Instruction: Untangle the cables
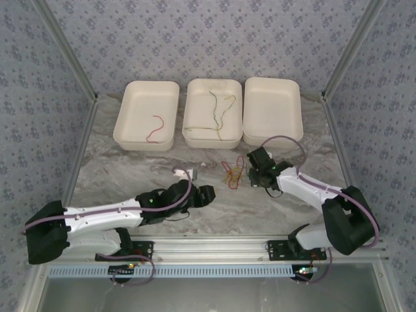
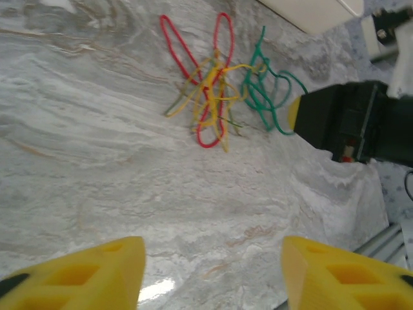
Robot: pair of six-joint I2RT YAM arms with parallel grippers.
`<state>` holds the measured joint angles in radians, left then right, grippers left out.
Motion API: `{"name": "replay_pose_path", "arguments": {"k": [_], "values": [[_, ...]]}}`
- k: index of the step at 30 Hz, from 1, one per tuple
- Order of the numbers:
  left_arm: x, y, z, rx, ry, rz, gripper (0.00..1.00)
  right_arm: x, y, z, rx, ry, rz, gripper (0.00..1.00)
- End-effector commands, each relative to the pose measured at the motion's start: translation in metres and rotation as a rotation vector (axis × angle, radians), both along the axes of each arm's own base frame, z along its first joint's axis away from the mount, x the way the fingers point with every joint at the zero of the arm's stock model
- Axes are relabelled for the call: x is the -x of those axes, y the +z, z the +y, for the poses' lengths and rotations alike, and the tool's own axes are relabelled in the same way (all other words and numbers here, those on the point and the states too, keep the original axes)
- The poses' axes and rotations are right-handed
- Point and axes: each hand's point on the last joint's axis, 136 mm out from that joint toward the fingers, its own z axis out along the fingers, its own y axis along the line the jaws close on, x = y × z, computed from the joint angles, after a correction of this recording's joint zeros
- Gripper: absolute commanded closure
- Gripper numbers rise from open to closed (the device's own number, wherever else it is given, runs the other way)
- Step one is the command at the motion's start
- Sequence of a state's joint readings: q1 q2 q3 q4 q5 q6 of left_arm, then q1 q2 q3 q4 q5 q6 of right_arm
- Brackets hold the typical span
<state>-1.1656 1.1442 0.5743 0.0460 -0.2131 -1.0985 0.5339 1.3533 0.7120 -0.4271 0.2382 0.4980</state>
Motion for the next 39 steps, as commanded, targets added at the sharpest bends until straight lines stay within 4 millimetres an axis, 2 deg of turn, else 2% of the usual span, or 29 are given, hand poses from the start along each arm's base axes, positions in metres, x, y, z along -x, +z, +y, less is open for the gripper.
{"name": "replay_pose_path", "arguments": {"k": [1, 4, 7, 12, 15, 20, 23, 26, 29, 36, 39], "values": [[0.007, 0.030, -0.032, 0.124, -0.106, -0.035, 0.34, -0.010, 0.021, -0.002, 0.006, -0.009, -0.071, 0.99], [0.014, 0.047, -0.052, 0.190, -0.175, -0.058, 0.28, -0.003, 0.039, -0.017, 0.019, -0.049, -0.111, 1.00], [0.013, 0.055, -0.064, 0.225, -0.187, -0.056, 0.26, 0.004, 0.064, -0.025, 0.002, -0.065, -0.140, 1.00], [0.003, 0.057, -0.074, 0.239, -0.142, -0.046, 0.24, 0.012, 0.124, -0.026, -0.086, -0.053, -0.217, 1.00], [0.000, 0.067, -0.080, 0.287, -0.133, -0.060, 0.22, 0.012, 0.156, -0.013, -0.192, 0.011, -0.253, 1.00], [-0.005, 0.080, -0.088, 0.253, -0.137, -0.086, 0.25, 0.016, 0.189, 0.030, -0.384, 0.195, -0.222, 1.00], [-0.010, 0.078, -0.091, 0.217, -0.135, -0.107, 0.26, 0.021, 0.199, 0.045, -0.457, 0.246, -0.205, 1.00], [-0.020, 0.074, -0.085, 0.119, -0.115, -0.168, 0.27, 0.023, 0.203, 0.049, -0.476, 0.265, -0.211, 1.00], [-0.028, 0.065, -0.077, -0.007, -0.116, -0.235, 0.27, 0.025, 0.201, 0.051, -0.473, 0.280, -0.197, 1.00], [-0.039, 0.041, -0.074, -0.226, -0.161, -0.332, 0.25, 0.031, 0.196, 0.058, -0.482, 0.315, -0.162, 1.00], [-0.048, 0.043, -0.078, -0.271, -0.156, -0.384, 0.24, 0.035, 0.196, 0.062, -0.498, 0.331, -0.149, 1.00]]}}
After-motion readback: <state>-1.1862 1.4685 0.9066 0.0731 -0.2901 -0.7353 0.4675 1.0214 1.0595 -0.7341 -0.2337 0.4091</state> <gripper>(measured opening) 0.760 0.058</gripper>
